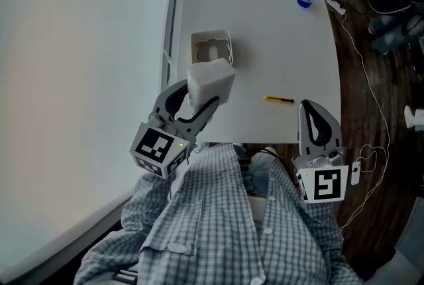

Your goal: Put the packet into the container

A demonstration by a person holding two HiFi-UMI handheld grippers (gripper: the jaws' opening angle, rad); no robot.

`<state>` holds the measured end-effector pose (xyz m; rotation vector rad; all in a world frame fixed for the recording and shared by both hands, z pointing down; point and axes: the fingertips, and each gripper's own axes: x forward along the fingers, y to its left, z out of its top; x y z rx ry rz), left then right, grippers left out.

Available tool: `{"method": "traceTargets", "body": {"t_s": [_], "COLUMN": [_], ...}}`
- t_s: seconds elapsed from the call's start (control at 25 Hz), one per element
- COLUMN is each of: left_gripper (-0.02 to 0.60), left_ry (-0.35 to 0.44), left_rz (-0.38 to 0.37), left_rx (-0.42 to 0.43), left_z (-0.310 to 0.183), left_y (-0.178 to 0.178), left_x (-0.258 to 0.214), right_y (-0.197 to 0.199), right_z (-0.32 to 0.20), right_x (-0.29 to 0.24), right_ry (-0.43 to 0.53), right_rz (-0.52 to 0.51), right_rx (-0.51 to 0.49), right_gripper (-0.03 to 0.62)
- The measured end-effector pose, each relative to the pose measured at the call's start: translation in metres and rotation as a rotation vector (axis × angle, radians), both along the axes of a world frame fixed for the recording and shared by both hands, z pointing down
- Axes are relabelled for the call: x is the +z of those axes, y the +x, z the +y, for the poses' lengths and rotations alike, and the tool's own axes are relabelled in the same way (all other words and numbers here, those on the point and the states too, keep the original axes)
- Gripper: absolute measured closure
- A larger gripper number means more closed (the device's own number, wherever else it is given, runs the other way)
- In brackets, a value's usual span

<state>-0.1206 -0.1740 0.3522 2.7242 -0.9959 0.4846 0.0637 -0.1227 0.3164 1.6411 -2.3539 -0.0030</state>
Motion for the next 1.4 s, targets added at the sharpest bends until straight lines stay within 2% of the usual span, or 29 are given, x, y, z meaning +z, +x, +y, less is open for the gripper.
{"method": "traceTargets", "body": {"t_s": [0.24,0.72,0.8,1.0,1.24,1.4], "left_gripper": [0.313,0.313,0.313,0.313,0.313,0.313], "left_ry": [-0.032,-0.014,0.004,0.024,0.007,-0.020], "left_rz": [-0.011,-0.088,-0.116,-0.234,-0.341,-0.408], "left_rx": [-0.004,-0.051,-0.060,-0.051,-0.065,-0.067], "left_z": [-0.011,-0.047,-0.052,-0.078,-0.097,-0.107], "left_y": [0.002,0.007,0.007,0.010,0.006,0.005], "left_x": [0.008,0.016,0.017,0.026,0.040,0.053], "right_y": [0.010,0.033,0.036,0.044,0.054,0.062], "right_z": [-0.013,-0.026,-0.027,-0.045,-0.048,-0.051], "right_x": [-0.005,0.009,0.011,0.010,0.022,0.024], "right_ry": [-0.001,-0.034,-0.039,-0.048,-0.073,-0.082], "right_rz": [-0.037,-0.024,-0.013,-0.062,-0.058,-0.090], "right_rx": [0.052,0.008,-0.014,-0.018,-0.047,-0.033], "right_gripper": [0.579,0.579,0.579,0.579,0.579,0.579]}}
